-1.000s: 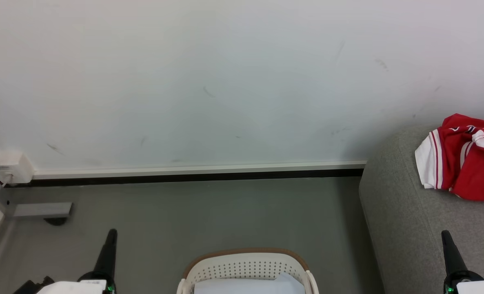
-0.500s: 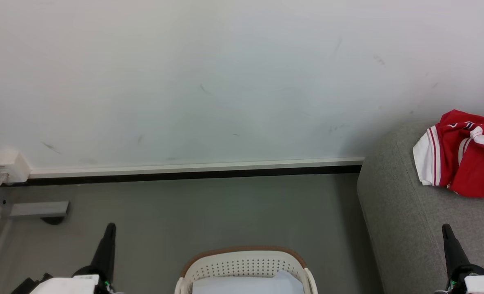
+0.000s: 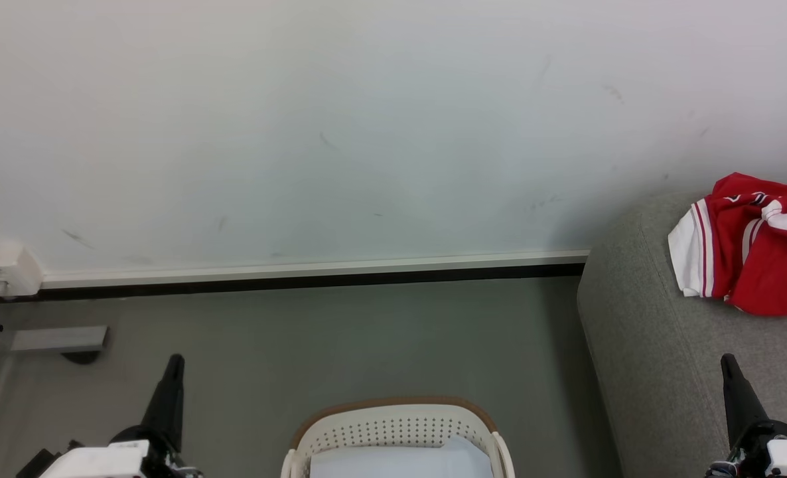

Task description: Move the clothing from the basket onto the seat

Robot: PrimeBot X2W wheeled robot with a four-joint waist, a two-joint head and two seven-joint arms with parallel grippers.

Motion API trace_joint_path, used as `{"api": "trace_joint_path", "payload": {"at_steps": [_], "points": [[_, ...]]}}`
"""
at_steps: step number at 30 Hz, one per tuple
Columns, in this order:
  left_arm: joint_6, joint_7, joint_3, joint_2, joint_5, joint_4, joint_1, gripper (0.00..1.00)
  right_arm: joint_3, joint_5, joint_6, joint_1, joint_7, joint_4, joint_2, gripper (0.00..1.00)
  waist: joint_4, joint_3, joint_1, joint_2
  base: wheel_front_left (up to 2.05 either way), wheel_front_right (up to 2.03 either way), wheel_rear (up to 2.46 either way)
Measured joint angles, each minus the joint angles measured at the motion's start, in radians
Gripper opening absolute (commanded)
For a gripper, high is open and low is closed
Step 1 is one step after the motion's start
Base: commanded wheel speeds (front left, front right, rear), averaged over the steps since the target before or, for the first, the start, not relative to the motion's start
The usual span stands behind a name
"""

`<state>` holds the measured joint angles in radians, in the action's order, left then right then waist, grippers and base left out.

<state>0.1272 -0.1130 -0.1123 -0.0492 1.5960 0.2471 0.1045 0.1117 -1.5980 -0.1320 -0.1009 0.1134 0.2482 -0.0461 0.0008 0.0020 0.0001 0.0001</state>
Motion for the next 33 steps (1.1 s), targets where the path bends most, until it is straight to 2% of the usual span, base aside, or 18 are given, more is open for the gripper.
{"api": "trace_joint_path", "payload": {"at_steps": [33], "points": [[0.000, -0.001, -0.002, 0.000, 0.009, -0.001, 0.001, 0.00, 0.001, -0.014, 0.000, -0.002, 0.001, -0.001, 0.000, 0.00, -0.001, 0.001, -0.0001, -0.0001, 0.00, 0.00, 0.00]]}}
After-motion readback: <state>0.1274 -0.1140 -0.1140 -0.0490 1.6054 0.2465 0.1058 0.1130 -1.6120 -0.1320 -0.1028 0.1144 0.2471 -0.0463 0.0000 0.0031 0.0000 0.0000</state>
